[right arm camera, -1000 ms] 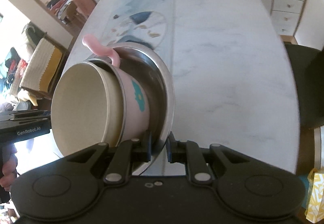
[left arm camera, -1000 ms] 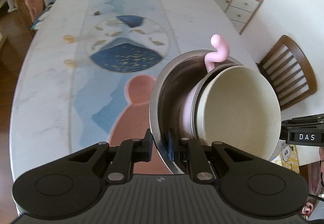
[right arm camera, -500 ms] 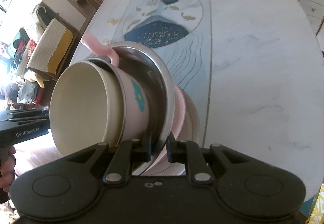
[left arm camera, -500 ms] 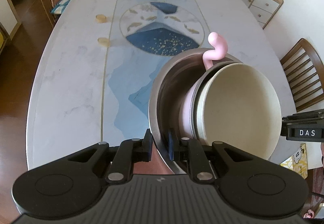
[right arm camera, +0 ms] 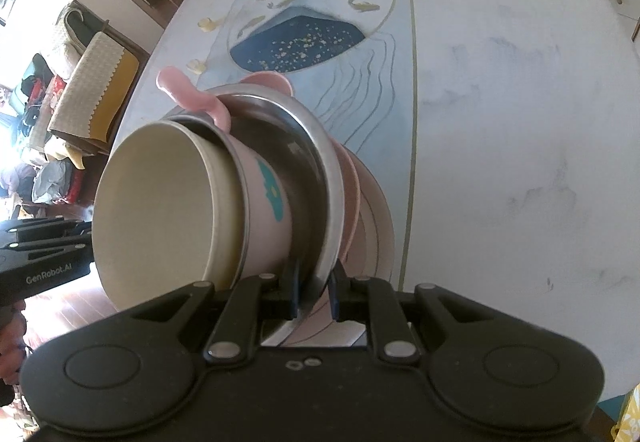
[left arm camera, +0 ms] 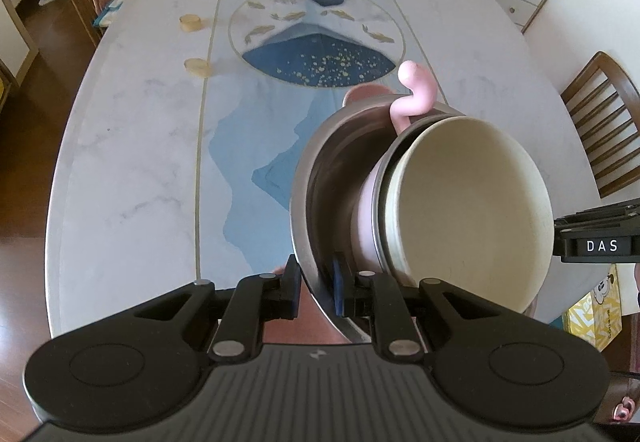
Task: Organize plates and bowls
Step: 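Lift the nested steel bowl and carry it over the pink plate stack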
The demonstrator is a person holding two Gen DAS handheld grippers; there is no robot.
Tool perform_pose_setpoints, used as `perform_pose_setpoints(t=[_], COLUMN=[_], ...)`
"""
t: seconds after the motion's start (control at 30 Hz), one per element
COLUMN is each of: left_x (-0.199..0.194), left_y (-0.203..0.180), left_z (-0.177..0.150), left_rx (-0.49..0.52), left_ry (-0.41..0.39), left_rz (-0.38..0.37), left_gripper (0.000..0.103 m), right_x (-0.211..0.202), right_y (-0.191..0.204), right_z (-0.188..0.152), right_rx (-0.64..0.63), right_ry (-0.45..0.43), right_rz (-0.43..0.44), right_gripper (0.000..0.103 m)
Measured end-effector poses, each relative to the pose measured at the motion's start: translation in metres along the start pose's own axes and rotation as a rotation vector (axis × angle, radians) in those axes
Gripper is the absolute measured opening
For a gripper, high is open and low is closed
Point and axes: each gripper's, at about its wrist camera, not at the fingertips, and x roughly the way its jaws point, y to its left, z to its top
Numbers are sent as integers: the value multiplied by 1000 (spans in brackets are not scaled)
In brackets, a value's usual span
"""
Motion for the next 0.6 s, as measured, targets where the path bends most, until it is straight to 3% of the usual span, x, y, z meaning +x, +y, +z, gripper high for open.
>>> perform_pose_setpoints(t=[0.6], left_x=[16], left_y=[-4], left_z=[-5], left_rx=[14], left_ry=[3], left_rz=[3], left_gripper=[15], right_x=[10], right_y=[-1], right_z=[-2], right_rx=[3], right_ry=[11], right_rz=[-25], right_gripper=[15])
